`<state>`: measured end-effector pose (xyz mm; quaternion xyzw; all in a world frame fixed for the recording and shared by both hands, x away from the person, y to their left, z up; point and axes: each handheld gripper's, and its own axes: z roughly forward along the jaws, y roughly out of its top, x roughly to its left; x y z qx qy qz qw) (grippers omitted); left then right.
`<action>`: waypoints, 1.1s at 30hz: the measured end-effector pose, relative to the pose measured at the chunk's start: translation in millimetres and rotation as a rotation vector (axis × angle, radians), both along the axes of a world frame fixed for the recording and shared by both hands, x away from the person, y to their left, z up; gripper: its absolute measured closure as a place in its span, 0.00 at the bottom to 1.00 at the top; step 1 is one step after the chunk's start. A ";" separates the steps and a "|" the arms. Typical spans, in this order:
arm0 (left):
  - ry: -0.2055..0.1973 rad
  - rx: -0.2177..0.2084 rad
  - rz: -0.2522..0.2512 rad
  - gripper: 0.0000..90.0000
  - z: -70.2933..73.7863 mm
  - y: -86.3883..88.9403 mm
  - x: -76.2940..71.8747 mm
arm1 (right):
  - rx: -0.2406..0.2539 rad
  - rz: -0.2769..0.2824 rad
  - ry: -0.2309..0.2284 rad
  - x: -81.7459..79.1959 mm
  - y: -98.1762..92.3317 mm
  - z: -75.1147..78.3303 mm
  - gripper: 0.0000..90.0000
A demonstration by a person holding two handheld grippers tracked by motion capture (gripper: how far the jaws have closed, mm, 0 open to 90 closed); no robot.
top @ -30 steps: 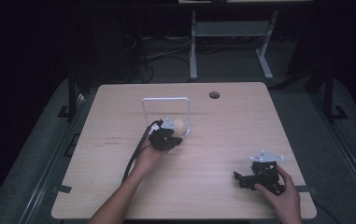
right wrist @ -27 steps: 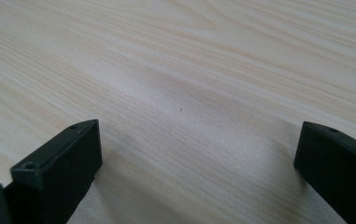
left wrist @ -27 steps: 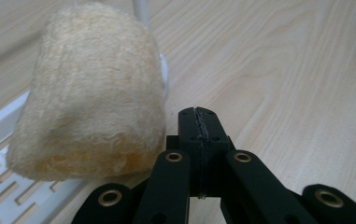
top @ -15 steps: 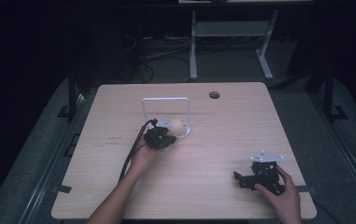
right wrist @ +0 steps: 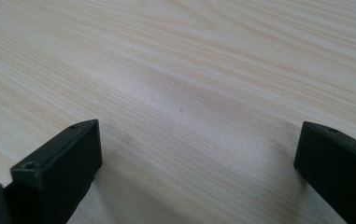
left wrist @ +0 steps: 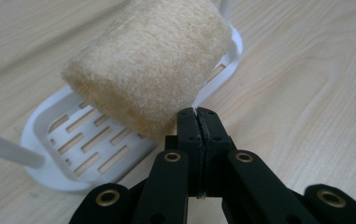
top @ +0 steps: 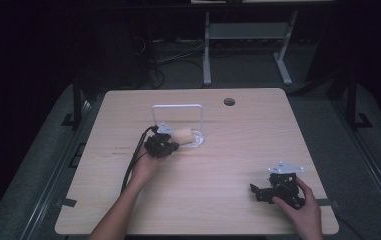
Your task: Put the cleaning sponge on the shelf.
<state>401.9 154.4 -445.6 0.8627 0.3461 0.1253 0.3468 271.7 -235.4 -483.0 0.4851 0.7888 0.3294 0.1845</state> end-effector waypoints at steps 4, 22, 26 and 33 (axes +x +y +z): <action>-0.011 0.009 0.015 0.99 0.0 2.8 0.8 | 0.000 0.000 0.000 0.0 0.0 0.0 0.01; -0.014 -0.009 0.022 0.99 8.7 10.6 -4.7 | 0.000 0.000 0.000 0.0 0.0 0.0 0.01; -0.017 -0.013 0.017 0.98 12.5 13.6 -8.7 | 0.000 0.000 0.000 0.0 0.0 0.0 0.01; -0.013 -0.014 0.011 0.92 15.6 19.7 -15.7 | 0.000 0.000 0.000 0.0 0.0 0.0 0.01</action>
